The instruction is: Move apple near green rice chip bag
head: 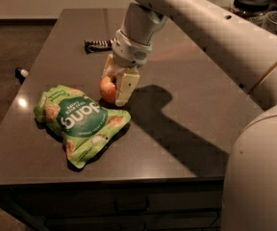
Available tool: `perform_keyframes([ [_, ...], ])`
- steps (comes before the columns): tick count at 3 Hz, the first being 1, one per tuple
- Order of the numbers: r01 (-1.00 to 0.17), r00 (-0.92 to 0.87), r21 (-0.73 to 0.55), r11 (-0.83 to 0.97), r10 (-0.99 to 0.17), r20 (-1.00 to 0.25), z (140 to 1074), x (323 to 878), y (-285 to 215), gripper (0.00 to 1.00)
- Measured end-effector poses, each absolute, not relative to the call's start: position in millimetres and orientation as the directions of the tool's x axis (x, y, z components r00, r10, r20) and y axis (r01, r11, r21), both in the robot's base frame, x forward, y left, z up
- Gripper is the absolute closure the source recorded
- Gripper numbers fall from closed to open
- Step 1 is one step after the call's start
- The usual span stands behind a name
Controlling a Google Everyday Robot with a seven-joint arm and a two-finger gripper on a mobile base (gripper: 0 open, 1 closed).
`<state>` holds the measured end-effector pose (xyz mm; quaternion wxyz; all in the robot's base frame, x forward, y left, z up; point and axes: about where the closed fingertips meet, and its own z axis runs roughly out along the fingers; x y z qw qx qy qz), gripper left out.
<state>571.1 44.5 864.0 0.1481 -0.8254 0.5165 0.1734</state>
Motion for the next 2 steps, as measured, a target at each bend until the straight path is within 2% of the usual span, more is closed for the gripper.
perform_keyframes([
  [1,-0.904,0.407,-0.072,-0.421,-0.8,-0.442,862.9,573.0,47.3,0.0],
  [2,-0.904,0.407,-0.072,-0.421,-0.8,-0.442,862.9,573.0,47.3,0.0],
])
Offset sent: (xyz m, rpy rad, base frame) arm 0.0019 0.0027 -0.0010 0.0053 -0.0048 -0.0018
